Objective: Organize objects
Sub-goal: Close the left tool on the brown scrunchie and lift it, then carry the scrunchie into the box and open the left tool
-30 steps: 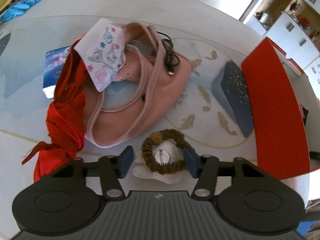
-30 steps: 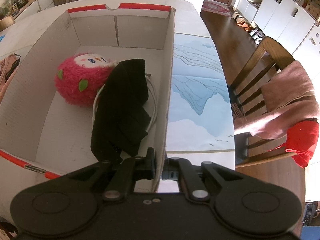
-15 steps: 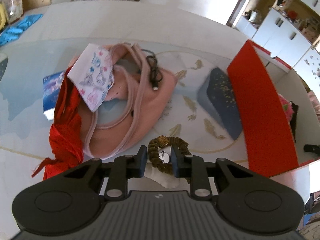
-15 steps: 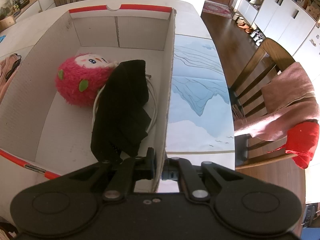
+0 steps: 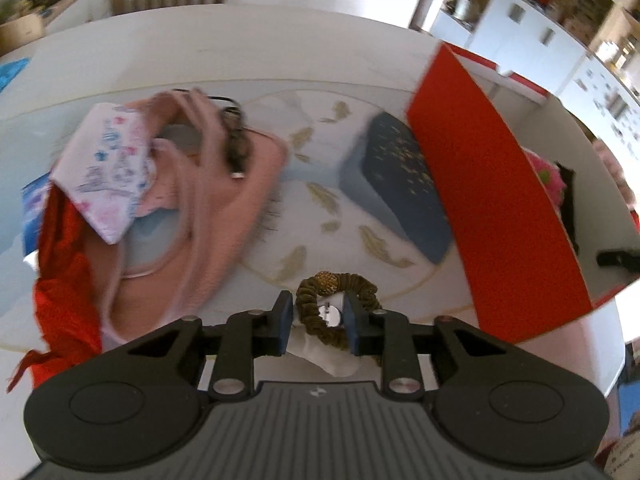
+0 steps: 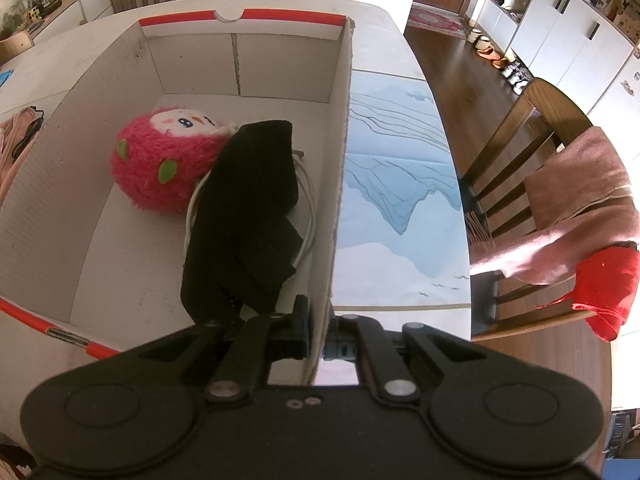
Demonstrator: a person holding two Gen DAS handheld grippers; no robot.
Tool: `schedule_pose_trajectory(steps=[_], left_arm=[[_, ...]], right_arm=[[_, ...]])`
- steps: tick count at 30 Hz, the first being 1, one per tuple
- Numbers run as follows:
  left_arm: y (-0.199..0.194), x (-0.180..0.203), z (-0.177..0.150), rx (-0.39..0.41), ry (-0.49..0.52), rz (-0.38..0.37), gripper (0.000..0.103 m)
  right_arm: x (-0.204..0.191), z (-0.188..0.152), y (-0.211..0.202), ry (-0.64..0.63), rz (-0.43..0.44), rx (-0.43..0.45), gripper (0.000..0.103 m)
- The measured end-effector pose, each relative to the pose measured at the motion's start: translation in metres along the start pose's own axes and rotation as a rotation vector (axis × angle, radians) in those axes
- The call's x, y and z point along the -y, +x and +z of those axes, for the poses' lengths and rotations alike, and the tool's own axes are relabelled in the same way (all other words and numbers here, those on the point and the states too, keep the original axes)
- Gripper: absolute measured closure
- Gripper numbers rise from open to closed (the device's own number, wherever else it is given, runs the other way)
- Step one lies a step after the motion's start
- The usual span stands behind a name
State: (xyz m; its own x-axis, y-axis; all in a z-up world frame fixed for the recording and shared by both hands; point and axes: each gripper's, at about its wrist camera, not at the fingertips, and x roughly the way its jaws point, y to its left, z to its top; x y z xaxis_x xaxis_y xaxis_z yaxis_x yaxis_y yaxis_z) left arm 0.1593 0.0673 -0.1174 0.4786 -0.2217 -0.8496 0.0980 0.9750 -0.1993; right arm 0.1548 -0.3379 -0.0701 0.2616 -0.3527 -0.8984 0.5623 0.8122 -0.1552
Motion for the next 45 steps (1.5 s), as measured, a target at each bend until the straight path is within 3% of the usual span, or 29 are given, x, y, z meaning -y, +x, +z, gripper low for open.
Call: schedule_pose_trajectory(steps=[2,6,11,14,25,27,30,37,42,43,45], left_arm=[[-0.001,0.006,-0.001,0.001,0.028,-0.006,0.070],[-0.010,0.007,-0.002,0.019,0.038,-0.018,0.046],[-0.011,-0.003,0.006,-0.009,-0.016,-0.032,0.046],[0.003,-0.009,0.013,-0.070,-0.055,-0.007,0.048],[0.039,-0.022,0.020,-0.180,-0.167,-0.093,0.077],[0.036,-0.021,0.020,-0.173,-0.171,-0.096,0.085],[0.028,-0.020,0.018,-0.159,-0.156,-0.092,0.089],[0.003,-0.023,0.020,-0.082,-0.155,-0.150,0.090],[-0.002,-0.029,0.023,-0.044,-0.181,-0.133,0.090],[0.000,-0.029,0.023,-0.046,-0.173,-0.124,0.090],[0.007,-0.032,0.020,-0.052,-0.166,-0.124,0.090]], right_arm=[[0.000,0.000,0.000,0.001,-0.001,0.000,0.099],[0.000,0.000,0.001,0.008,0.003,0.001,0.099],[0.001,0.000,0.003,0.011,0.004,0.000,0.099],[0.001,0.000,0.003,0.013,0.003,-0.001,0.099],[0.001,-0.001,0.005,0.033,0.002,-0.002,0.099],[0.002,-0.002,0.005,0.036,0.001,-0.002,0.099],[0.002,-0.002,0.004,0.042,0.003,-0.003,0.099],[0.001,-0.002,0.003,0.043,-0.005,-0.004,0.099],[0.000,-0.002,0.002,0.040,-0.010,-0.007,0.099],[0.000,-0.003,0.001,0.122,-0.062,-0.018,0.099],[0.001,-0.003,0.001,0.124,-0.062,-0.018,0.099]])
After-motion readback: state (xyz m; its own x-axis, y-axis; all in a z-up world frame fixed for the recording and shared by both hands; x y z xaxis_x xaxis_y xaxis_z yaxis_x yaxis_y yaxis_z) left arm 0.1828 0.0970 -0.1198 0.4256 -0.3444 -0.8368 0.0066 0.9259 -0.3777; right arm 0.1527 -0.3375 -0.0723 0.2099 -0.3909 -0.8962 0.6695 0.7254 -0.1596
